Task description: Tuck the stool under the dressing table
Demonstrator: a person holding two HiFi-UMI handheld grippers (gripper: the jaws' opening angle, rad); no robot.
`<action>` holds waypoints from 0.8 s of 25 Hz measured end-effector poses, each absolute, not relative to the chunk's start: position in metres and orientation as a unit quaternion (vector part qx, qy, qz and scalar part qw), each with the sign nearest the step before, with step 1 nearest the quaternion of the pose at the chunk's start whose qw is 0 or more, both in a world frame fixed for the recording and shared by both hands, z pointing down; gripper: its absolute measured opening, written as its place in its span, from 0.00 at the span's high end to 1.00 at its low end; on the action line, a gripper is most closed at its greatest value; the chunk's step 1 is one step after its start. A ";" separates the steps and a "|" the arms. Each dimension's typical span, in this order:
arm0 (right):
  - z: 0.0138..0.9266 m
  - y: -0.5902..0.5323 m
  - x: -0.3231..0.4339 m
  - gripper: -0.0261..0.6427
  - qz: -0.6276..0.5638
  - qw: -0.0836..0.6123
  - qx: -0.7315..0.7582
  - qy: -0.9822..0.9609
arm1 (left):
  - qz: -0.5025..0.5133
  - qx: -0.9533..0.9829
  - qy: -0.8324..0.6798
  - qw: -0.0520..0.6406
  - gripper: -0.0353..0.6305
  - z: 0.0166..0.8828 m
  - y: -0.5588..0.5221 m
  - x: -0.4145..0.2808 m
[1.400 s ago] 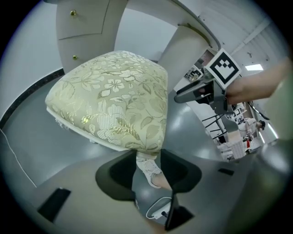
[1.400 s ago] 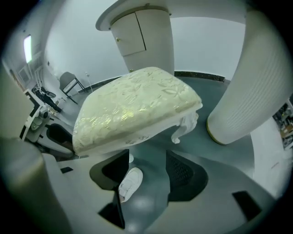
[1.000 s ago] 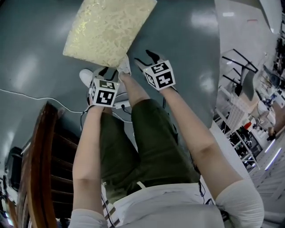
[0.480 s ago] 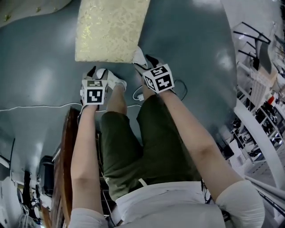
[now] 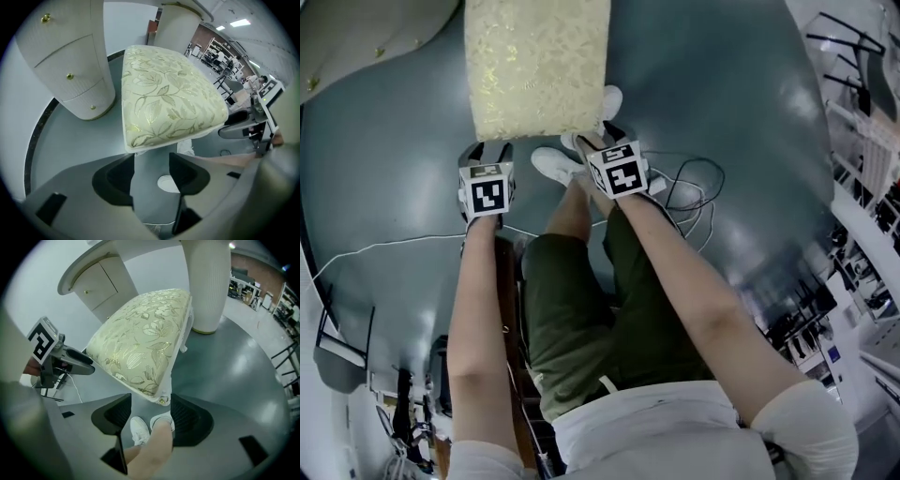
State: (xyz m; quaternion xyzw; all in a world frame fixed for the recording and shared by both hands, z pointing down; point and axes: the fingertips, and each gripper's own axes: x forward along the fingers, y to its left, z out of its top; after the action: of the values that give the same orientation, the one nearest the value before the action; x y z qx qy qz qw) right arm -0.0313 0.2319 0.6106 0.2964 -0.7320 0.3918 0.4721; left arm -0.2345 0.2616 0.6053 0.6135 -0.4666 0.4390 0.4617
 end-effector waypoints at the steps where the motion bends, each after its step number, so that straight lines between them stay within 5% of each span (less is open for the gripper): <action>1: 0.614 0.231 -0.032 0.56 0.387 0.473 0.305 -0.730 | 0.448 0.612 -0.462 0.460 0.60 0.608 0.262 -0.236; 6: 0.620 0.233 -0.036 0.58 0.389 0.474 0.311 -0.726 | 0.481 0.591 -0.456 0.460 0.62 0.613 0.267 -0.243; 9: 0.619 0.234 -0.043 0.68 0.418 0.449 0.319 -0.722 | 0.476 0.568 -0.466 0.482 0.67 0.613 0.262 -0.249; 20: 0.616 0.216 -0.032 0.70 0.452 0.411 0.307 -0.730 | 0.513 0.559 -0.450 0.471 0.73 0.611 0.259 -0.235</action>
State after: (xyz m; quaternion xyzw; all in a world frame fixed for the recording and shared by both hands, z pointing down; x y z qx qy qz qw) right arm -0.0320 0.2157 0.6158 0.3074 -0.7295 0.4522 0.4110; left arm -0.2348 0.2589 0.6113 0.5590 -0.4503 0.5128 0.4710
